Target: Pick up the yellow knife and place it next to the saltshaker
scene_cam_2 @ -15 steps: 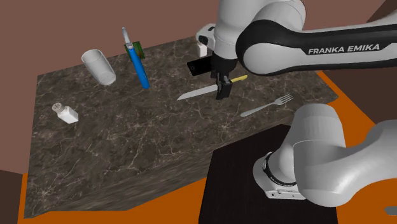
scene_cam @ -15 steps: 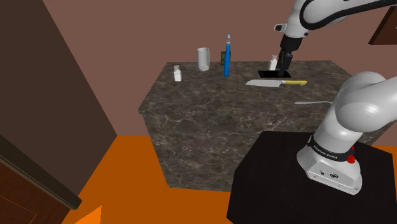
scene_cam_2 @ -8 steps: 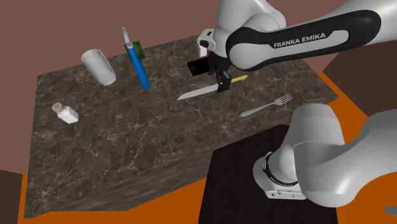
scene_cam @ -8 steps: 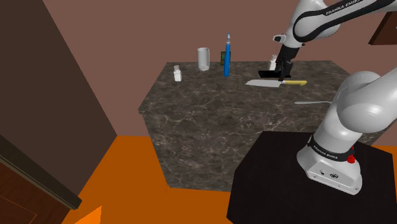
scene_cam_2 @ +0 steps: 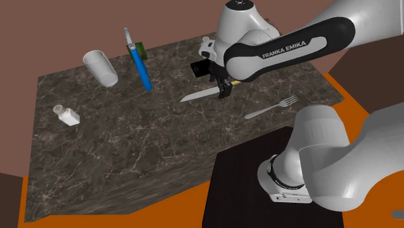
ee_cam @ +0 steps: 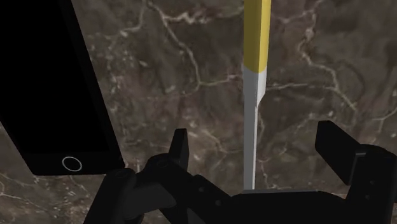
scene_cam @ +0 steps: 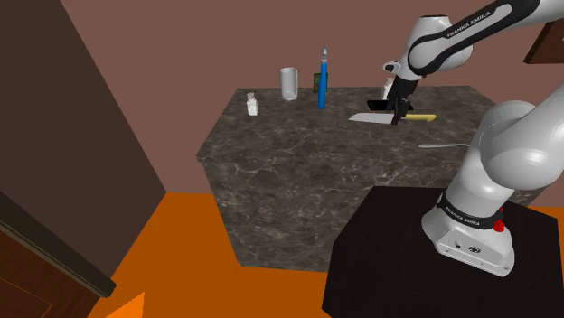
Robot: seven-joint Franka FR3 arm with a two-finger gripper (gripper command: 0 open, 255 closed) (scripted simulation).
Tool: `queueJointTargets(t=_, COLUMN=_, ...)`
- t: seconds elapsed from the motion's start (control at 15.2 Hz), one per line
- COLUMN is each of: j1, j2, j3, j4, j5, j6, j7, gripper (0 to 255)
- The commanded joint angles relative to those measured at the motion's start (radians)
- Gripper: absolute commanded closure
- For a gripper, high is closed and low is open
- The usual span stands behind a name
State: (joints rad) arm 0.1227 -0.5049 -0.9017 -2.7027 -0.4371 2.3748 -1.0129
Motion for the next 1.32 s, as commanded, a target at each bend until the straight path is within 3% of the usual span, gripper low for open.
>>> queueJointTargets(t=0.0, j1=0.007, j2=0.013, j3=-0.010, j4=-0.003, j5=0.002, j6=0.017, j7=-0.004, gripper=0)
queueJointTargets(t=0.46, j1=0.007, j2=0.013, j3=-0.010, j4=-0.003, j5=0.002, j6=0.017, j7=-0.004, gripper=0)
queueJointTargets(t=0.53, j1=0.007, j2=0.013, j3=-0.010, j4=-0.003, j5=0.002, j6=0.017, j7=-0.004, gripper=255)
queueJointTargets(t=1.12, j1=0.007, j2=0.013, j3=-0.010, j4=-0.003, j5=0.002, j6=0.017, j7=-0.004, gripper=255)
queueJointTargets(t=1.25, j1=-0.005, j2=-0.013, j3=0.011, j4=0.008, j5=0.000, j6=-0.021, j7=0.003, gripper=255)
